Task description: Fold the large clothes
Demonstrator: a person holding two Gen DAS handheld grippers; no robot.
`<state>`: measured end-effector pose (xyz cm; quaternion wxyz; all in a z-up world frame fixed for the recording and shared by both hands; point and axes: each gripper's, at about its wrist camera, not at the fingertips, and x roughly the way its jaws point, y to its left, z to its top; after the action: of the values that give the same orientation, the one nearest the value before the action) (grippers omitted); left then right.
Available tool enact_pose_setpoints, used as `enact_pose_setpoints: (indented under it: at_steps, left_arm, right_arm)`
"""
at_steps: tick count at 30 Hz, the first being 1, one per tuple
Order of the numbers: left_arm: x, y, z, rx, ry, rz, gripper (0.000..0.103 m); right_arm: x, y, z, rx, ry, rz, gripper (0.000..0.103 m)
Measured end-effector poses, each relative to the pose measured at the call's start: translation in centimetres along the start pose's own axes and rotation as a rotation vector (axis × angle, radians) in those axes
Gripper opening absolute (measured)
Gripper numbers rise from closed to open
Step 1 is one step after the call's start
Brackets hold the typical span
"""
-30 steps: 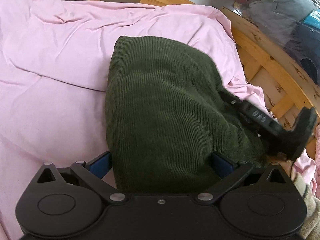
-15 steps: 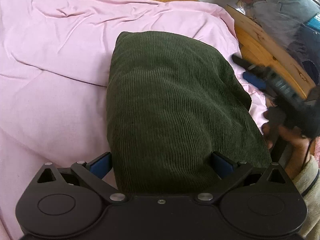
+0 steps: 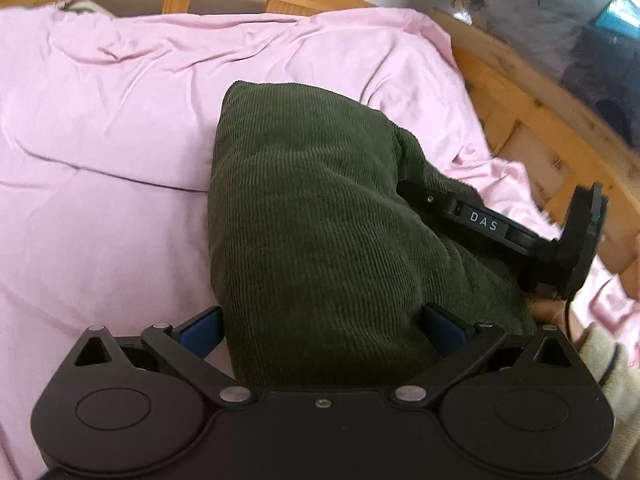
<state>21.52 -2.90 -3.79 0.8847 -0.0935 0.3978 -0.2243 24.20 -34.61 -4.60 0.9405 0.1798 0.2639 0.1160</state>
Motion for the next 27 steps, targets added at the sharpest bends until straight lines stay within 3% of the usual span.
enact_pose_setpoints:
  at_steps: [3,7,11,17,20,27]
  left_arm:
    - [-1.0,1.9,-0.1,-0.059,-0.042,-0.077,0.102]
    - [-2.3,3.7,0.0,-0.1,-0.143,-0.083,0.102]
    - [-0.6,4.5,0.8,-0.155,-0.098,-0.089,0.102]
    - [1.2,6.1,0.9,-0.251,-0.035,-0.178,0.102]
    - [1.9,6.6,0.8,-0.282,-0.01,-0.215,0.102]
    - [1.7,5.2,1.6,-0.191,-0.003,-0.163,0.102]
  right_arm:
    - [-0.3,-0.7,0.0,0.077,0.03,0.034,0.102]
    - [-0.1,-1.1,0.0,0.111,0.04,0.048,0.102]
    - [0.0,-1.2,-0.1,0.125,0.046,0.06,0.102]
    - [-0.4,-2.4,-0.3,0.204,0.144,0.18,0.102]
    - [-0.4,-2.3,-0.7,0.211,0.158,0.191,0.102]
    - [-0.2,-2.2,-1.0,0.215,0.145,0.19,0.102]
